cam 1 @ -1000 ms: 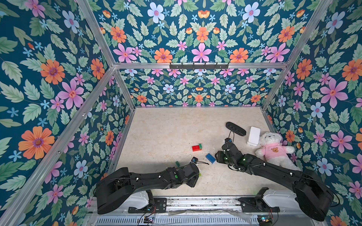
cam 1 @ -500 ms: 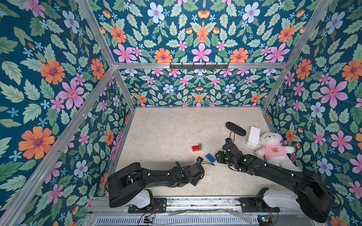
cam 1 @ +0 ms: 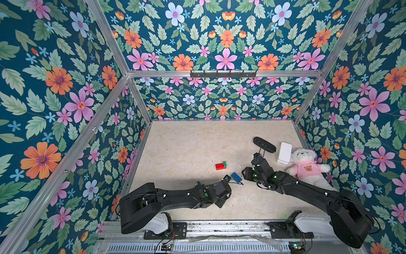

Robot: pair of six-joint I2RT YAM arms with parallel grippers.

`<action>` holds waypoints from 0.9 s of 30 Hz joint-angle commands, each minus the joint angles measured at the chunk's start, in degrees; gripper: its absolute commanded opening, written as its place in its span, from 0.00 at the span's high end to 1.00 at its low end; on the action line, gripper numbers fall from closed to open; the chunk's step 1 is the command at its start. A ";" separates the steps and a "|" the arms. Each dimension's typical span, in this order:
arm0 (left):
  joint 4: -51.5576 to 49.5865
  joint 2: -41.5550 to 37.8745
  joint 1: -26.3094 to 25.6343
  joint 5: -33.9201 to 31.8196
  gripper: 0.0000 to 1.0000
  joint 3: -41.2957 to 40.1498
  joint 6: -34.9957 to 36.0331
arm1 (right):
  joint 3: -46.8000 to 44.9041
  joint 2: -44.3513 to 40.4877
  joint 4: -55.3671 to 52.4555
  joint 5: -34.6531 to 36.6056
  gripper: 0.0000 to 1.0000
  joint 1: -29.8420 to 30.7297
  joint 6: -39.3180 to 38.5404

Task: Assemble the number 5 with lego
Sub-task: Pick up the lego brick from the center of the board, then assemble the lego brick with the lego brick.

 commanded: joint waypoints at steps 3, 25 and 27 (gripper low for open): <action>-6.17 -1.63 7.27 4.65 0.88 5.73 8.76 | 1.46 1.51 2.09 -3.23 0.54 -1.05 -2.47; -14.68 7.79 29.39 26.42 0.91 24.85 49.49 | 4.87 7.47 6.08 -12.78 0.54 -4.75 -4.94; -14.69 9.01 30.22 29.12 0.92 25.50 52.40 | 6.81 10.26 6.39 -15.85 0.54 -4.91 -4.94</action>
